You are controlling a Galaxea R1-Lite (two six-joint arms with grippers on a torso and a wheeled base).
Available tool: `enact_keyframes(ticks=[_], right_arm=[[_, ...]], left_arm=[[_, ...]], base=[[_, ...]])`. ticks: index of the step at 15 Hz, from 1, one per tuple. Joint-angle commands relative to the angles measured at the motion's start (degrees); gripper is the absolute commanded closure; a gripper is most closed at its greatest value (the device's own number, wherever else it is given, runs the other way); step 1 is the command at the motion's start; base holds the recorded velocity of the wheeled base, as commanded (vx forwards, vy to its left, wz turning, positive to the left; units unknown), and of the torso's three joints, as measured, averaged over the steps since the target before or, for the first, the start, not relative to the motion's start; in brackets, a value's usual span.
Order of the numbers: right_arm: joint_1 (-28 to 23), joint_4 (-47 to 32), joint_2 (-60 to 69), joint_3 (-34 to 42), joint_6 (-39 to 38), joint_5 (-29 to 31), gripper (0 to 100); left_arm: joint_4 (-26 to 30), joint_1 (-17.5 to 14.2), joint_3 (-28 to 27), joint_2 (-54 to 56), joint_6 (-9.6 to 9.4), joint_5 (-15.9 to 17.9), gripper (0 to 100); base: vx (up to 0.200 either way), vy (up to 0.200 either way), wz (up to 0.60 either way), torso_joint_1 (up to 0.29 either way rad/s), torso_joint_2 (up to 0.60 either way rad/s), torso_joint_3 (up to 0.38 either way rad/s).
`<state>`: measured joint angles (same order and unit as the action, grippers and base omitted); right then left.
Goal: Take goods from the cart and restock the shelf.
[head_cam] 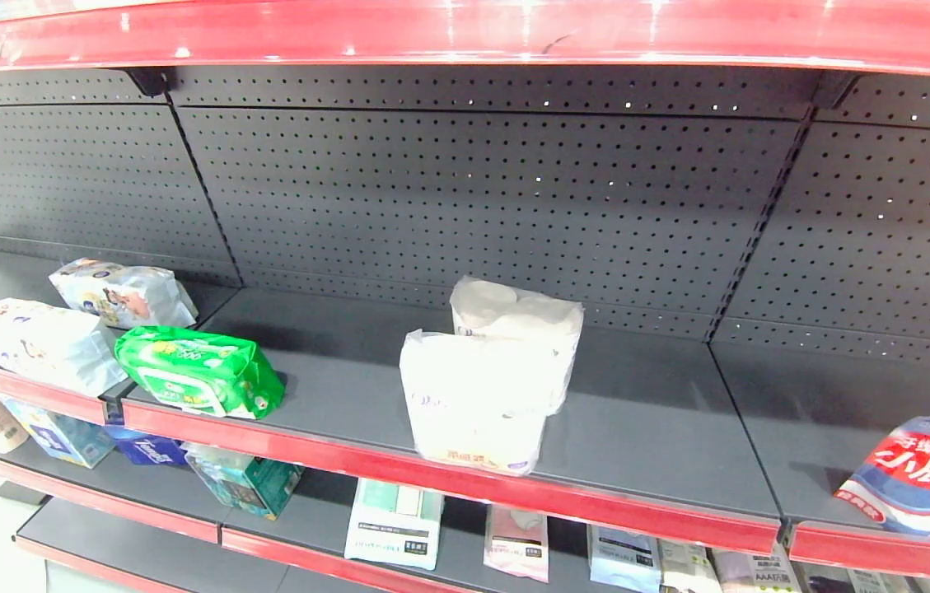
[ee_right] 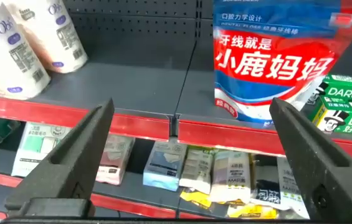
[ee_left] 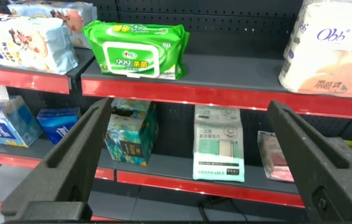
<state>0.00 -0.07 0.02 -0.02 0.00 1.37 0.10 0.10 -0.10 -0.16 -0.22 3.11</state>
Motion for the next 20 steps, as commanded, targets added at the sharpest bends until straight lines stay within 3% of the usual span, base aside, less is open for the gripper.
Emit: enact_keyframes(ticks=[1, 10, 13, 14, 16, 17, 18, 19, 20], right_arm=[[0.0, 0.0, -0.1, 0.0, 0.0, 0.0, 0], [0.0, 0.0, -0.1, -0.1, 0.1, 0.0, 0], [0.0, 0.0, -0.1, 0.0, 0.1, 0.0, 0], [0.0, 0.0, 0.0, -0.1, 0.1, 0.0, 0], [0.0, 0.0, 0.0, 0.0, 0.1, 0.0, 0], [0.0, 0.0, -0.1, 0.0, 0.1, 0.0, 0], [0.0, 0.0, -0.1, 0.0, 0.1, 0.0, 0], [0.0, 0.0, -0.1, 0.0, 0.1, 0.0, 0], [0.0, 0.0, -0.1, 0.0, 0.1, 0.0, 0]], left_arm=[[0.0, 0.0, 0.0, 0.0, -0.04, 0.1, 0], [0.0, 0.0, 0.0, 0.0, -0.04, 0.1, 0], [0.0, 0.0, -0.1, -0.1, -0.04, 0.1, 0], [0.0, -0.1, -0.2, -0.3, -0.92, -0.4, 0], [0.0, -0.1, -1.1, -1.7, -0.57, -3.4, 0], [0.0, 0.3, -14.6, -16.1, 2.77, -5.9, 0], [-1.4, 0.1, -27.0, -29.1, 11.12, -6.8, 0], [-1.5, 0.0, -27.8, -29.9, 11.56, -6.9, 0], [-1.9, -2.0, -38.4, -42.6, 11.56, -8.3, 0]], base=[[0.0, 0.0, -0.6, -0.007, 0.0, 0.002], [0.0, 0.0, -0.6, 0.003, 0.0, 0.0], [0.0, 0.0, 0.0, 0.0, 0.0, 0.0], [0.0, 0.0, 0.0, 0.0, 0.0, 0.0], [0.0, 0.0, 0.0, 0.0, 0.0, 0.0], [0.0, 0.0, 0.0, 0.0, 0.0, 0.0], [0.0, 0.0, 0.0, 0.0, 0.0, 0.0], [0.0, 0.0, 0.0, 0.0, 0.0, 0.0], [0.0, 0.0, 0.0, 0.0, 0.0, 0.0]])
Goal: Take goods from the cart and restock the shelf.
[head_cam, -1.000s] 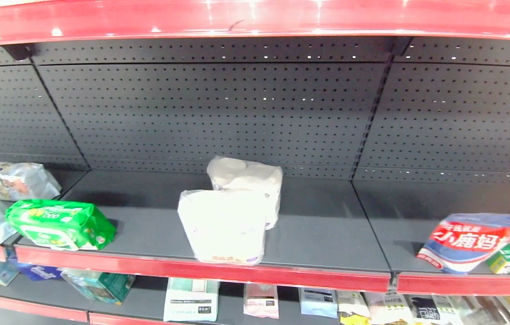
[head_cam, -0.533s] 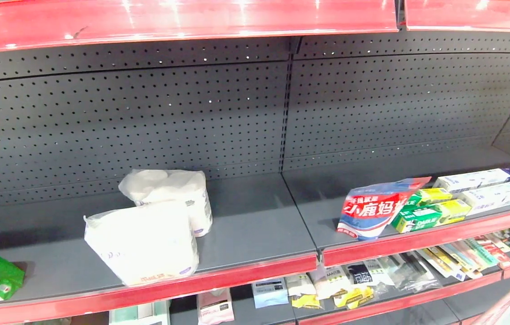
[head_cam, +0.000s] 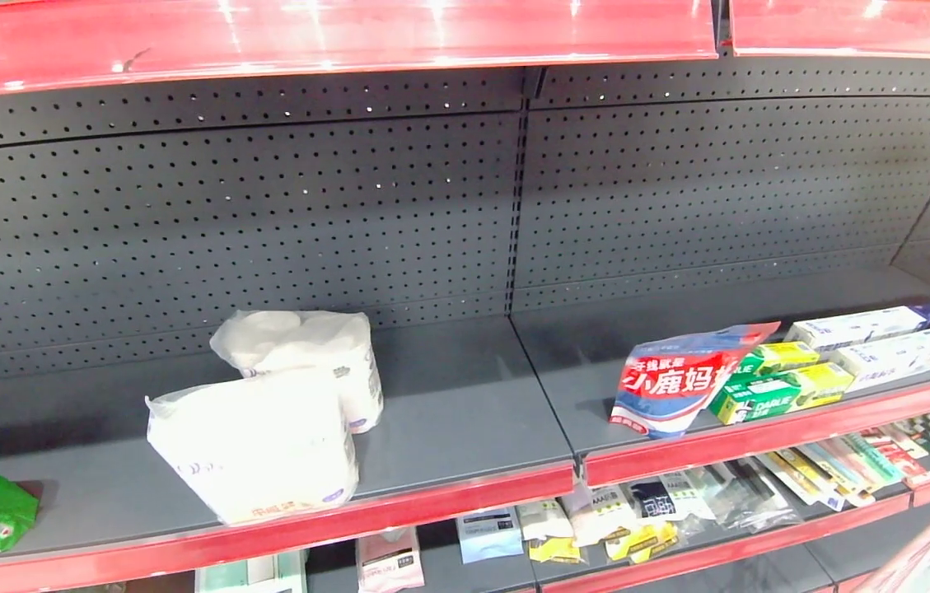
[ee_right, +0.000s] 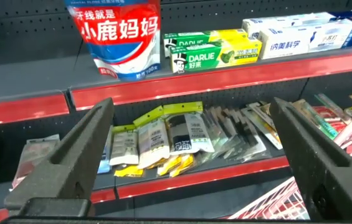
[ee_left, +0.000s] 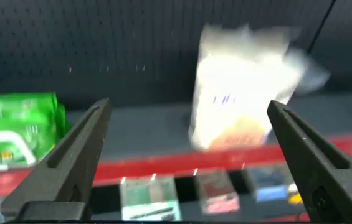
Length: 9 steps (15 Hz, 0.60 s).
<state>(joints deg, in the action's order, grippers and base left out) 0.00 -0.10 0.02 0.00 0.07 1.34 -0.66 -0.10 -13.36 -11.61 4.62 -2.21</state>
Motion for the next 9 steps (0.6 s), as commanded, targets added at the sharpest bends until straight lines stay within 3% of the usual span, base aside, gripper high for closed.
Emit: enact_keyframes(ticks=[1, 2, 3, 5, 9], right_arm=[[0.0, 0.0, -0.1, 0.0, 0.0, 0.0, 0], [0.0, 0.0, -0.1, 0.0, 0.0, 0.0, 0], [0.0, 0.0, -0.1, 0.0, 0.0, 0.0, 0], [0.0, 0.0, -0.1, 0.0, 0.0, 0.0, 0], [0.0, 0.0, -0.1, 0.0, 0.0, 0.0, 0]], left_arm=[[-1.0, -8.0, -25.8, -37.4, -0.75, -7.4, 0], [-1.0, -14.8, -25.1, -41.2, -5.94, -9.9, 0], [-1.5, -18.4, -23.8, -44.9, -6.99, -8.4, 0], [-1.5, -18.8, -20.4, -47.6, -6.2, -1.0, 0], [-1.7, -18.5, -15.3, -52.2, -6.11, 0.7, 0]], base=[[0.0, 0.0, 0.0, 0.0, 0.0, 0.0], [0.0, 0.0, 0.0, 0.0, 0.0, 0.0], [0.0, 0.0, 0.0, 0.0, 0.0, 0.0], [0.0, 0.0, 0.0, 0.0, 0.0, 0.0], [0.0, 0.0, 0.0, 0.0, 0.0, 0.0]])
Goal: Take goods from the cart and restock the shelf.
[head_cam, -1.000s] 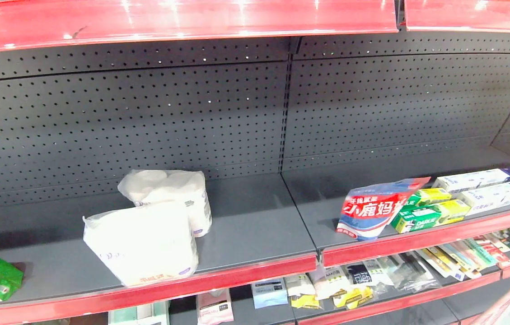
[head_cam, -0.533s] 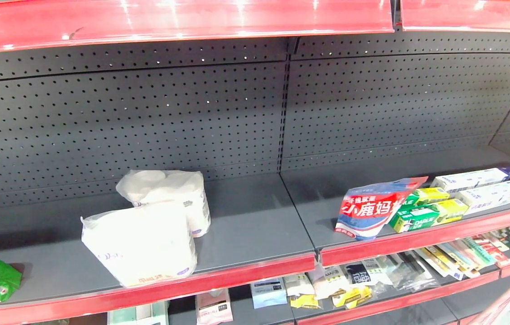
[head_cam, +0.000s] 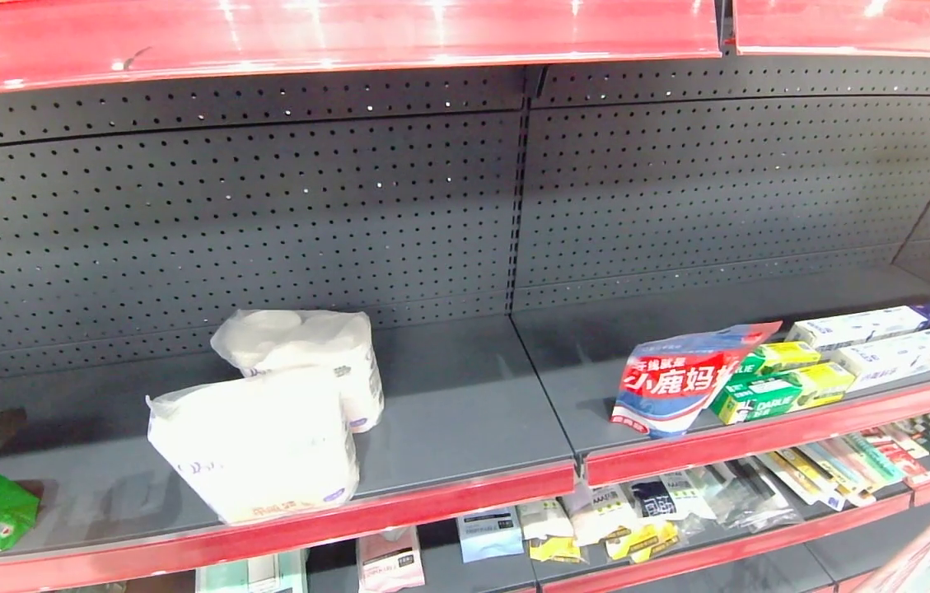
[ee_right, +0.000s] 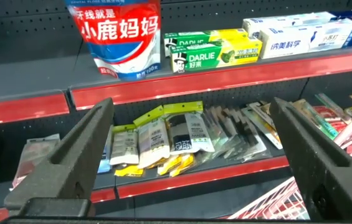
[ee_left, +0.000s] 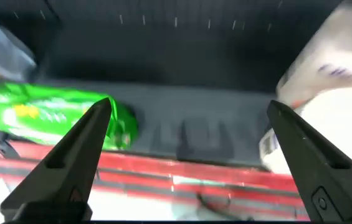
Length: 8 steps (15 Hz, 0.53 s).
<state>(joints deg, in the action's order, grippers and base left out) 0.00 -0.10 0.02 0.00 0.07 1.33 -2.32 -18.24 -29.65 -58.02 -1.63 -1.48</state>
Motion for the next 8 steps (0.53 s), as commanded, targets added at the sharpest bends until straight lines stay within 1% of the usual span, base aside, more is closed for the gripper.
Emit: enact_keyframes(ticks=[1, 2, 4, 6, 8], right_arm=[[0.0, 0.0, -0.1, 0.0, 0.0, 0.0, 0], [0.0, 0.0, -0.1, 0.0, 0.0, 0.0, 0], [0.0, 0.0, -0.1, 0.0, 0.0, 0.0, 0], [0.0, 0.0, -0.1, 0.0, 0.0, 0.0, 0], [0.0, 0.0, 0.0, 0.0, 0.0, 0.0, 0]], left_arm=[[-0.1, -0.4, 1.2, -6.8, 0.14, 0.1, 0], [-0.1, -0.4, 1.3, -7.5, 0.14, 0.2, 0], [-0.3, -0.2, 2.5, -10.0, -0.12, 1.8, 0], [-2.3, 0.8, 3.7, -12.6, -0.21, 2.1, 0], [-3.9, 1.2, 4.9, -15.4, -0.3, 2.2, 0]], base=[[0.0, 0.0, 0.0, 0.0, 0.0, 0.0], [0.0, 0.0, 0.0, 0.0, 0.0, 0.0], [0.0, 0.0, 0.0, 0.0, 0.0, 0.0], [0.0, 0.0, 0.0, 0.0, 0.0, 0.0], [0.0, 0.0, 0.0, 0.0, 0.0, 0.0]])
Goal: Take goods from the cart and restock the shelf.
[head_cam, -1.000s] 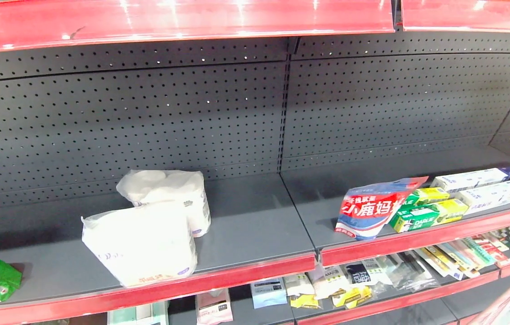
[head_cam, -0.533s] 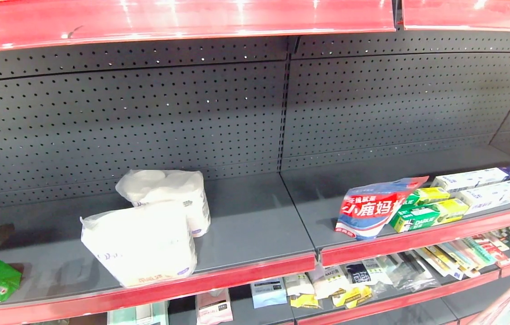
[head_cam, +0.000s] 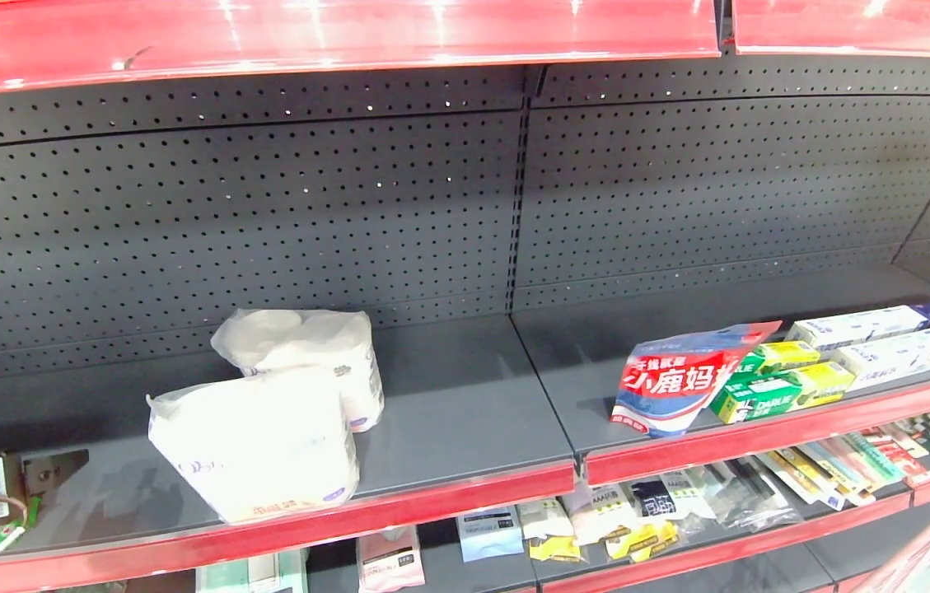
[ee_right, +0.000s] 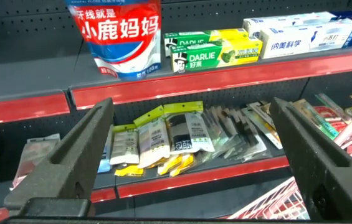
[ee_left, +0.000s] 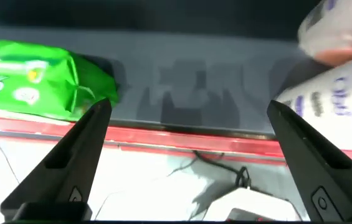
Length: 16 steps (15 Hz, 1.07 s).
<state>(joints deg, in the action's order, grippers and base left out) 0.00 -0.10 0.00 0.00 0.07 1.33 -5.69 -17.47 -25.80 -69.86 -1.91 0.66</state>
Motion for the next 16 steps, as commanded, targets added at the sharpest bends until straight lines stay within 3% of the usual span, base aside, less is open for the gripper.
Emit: enact_keyframes(ticks=[1, 7, 16], right_arm=[[0.0, 0.0, -0.1, 0.0, 0.0, 0.0, 0], [0.0, 0.0, 0.0, 0.0, 0.0, 0.0, 0], [0.0, 0.0, -0.1, 0.0, 0.0, 0.0, 0]], left_arm=[[-1.5, 1.4, 2.0, -4.7, -0.28, 0.0, 0], [-12.9, 1.6, 4.0, -15.2, -0.37, 0.0, 0], [-26.0, 5.2, 7.1, -25.9, -0.55, 0.0, 0]], base=[[0.0, 0.0, 0.0, 0.0, 0.0, 0.0], [0.0, 0.0, 0.0, 0.0, 0.0, 0.0], [0.0, 0.0, 0.0, 0.0, 0.0, 0.0]])
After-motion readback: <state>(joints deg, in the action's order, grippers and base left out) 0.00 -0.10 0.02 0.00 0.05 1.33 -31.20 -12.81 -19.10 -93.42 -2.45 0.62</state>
